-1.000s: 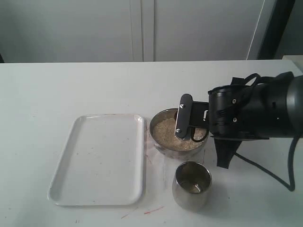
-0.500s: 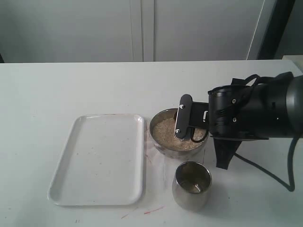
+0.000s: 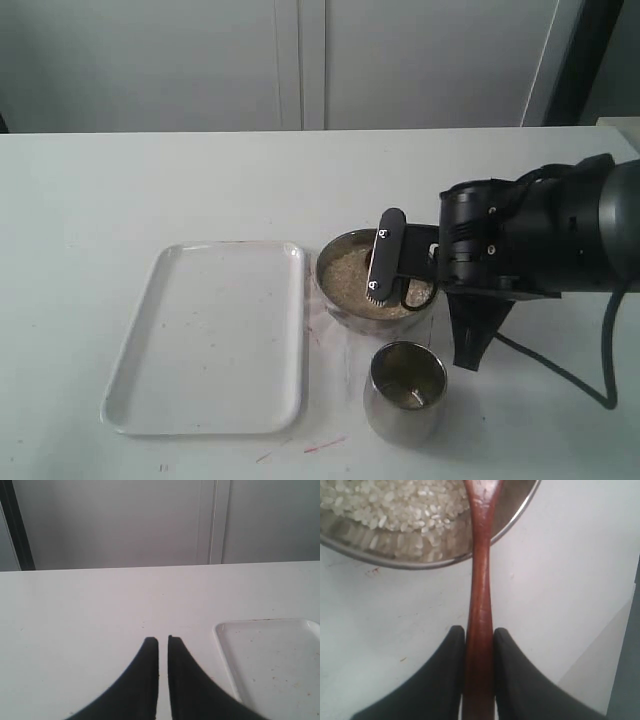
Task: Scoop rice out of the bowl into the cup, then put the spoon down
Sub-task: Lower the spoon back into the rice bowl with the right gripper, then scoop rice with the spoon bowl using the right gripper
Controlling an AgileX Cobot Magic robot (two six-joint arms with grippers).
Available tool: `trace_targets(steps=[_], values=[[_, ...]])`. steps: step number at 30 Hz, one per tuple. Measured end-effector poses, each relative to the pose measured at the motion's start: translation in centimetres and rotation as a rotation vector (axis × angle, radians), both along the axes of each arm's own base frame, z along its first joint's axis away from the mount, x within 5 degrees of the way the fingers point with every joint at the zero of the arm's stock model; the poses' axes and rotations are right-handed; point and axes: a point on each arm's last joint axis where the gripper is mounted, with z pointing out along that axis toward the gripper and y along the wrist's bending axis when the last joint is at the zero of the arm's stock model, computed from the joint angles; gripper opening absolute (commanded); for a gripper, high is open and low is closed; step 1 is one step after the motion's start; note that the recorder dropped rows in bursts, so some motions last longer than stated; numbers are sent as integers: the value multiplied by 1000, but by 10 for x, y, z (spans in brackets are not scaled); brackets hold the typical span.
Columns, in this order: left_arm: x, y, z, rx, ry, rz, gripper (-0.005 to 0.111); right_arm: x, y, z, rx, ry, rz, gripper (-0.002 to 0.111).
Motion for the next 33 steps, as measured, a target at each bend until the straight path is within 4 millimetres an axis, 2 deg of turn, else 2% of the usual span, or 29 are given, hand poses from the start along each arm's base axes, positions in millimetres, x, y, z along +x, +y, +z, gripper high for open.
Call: trace_targets(steps=[11,17,23,29,33], values=[[0,0,0,0,0,0,14,3,7,13,29,78,-18,0],[0,0,0,0,0,0,14,7,4,16,-19,33,-33,0],[0,0,0,0,0,0,14,6,3,10,-47,73,-37,0],[0,0,0,0,0,0,14,4,8,4,13,134,-53,0],[0,0,0,0,0,0,14,8,18,13,89,157,-55,0]])
